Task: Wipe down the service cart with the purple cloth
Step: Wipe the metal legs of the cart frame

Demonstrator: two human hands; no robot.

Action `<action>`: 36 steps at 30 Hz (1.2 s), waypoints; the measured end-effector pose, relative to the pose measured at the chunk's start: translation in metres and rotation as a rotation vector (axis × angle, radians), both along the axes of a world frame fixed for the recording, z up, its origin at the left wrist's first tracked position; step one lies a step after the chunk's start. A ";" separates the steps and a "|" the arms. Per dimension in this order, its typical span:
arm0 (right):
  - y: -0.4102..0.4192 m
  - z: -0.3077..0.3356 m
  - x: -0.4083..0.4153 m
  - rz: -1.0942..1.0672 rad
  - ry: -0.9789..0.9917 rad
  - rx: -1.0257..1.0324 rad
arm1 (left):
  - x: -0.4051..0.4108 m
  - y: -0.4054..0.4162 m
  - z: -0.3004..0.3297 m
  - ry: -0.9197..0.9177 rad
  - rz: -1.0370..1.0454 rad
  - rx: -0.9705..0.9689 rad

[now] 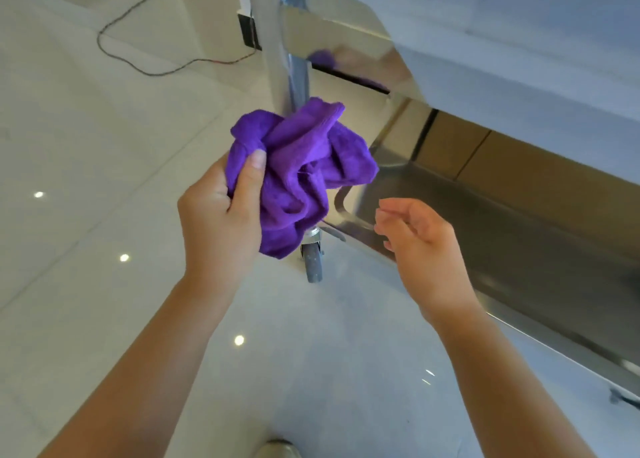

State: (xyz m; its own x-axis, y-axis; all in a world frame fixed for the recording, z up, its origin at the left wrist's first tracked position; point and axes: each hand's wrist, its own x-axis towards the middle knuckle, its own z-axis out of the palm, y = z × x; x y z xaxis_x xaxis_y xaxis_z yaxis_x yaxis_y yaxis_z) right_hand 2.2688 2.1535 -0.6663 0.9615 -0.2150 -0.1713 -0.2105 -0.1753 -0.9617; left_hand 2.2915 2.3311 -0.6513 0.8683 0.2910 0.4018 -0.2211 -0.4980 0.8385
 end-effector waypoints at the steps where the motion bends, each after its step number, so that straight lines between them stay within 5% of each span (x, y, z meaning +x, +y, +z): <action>1: 0.009 0.007 0.002 0.015 -0.002 0.039 | -0.001 -0.002 0.006 -0.013 0.025 -0.037; 6: 0.042 0.054 0.022 0.093 -0.084 0.187 | -0.012 0.002 0.017 -0.061 0.182 -0.261; 11: 0.046 0.082 0.051 0.177 -0.113 0.121 | -0.005 0.011 0.034 -0.235 0.276 -0.393; 16: 0.043 0.077 0.065 0.181 -0.030 0.084 | 0.011 0.024 0.043 -0.305 0.298 -0.835; 18: 0.045 0.075 0.069 0.159 -0.054 0.081 | 0.023 0.020 0.040 -0.275 0.270 -0.733; 21: 0.052 0.073 0.073 0.193 -0.121 0.135 | 0.046 -0.006 0.021 -0.130 0.069 -0.326; 25: 0.056 0.073 0.073 0.372 -0.186 0.165 | 0.071 -0.013 0.003 -0.125 -0.034 -0.153; 32: 0.047 0.070 0.075 0.433 -0.113 0.169 | 0.081 -0.028 0.006 -0.188 -0.126 -0.383; 36: 0.041 0.058 0.076 0.457 -0.067 0.412 | 0.086 -0.035 -0.002 -0.181 -0.039 -0.418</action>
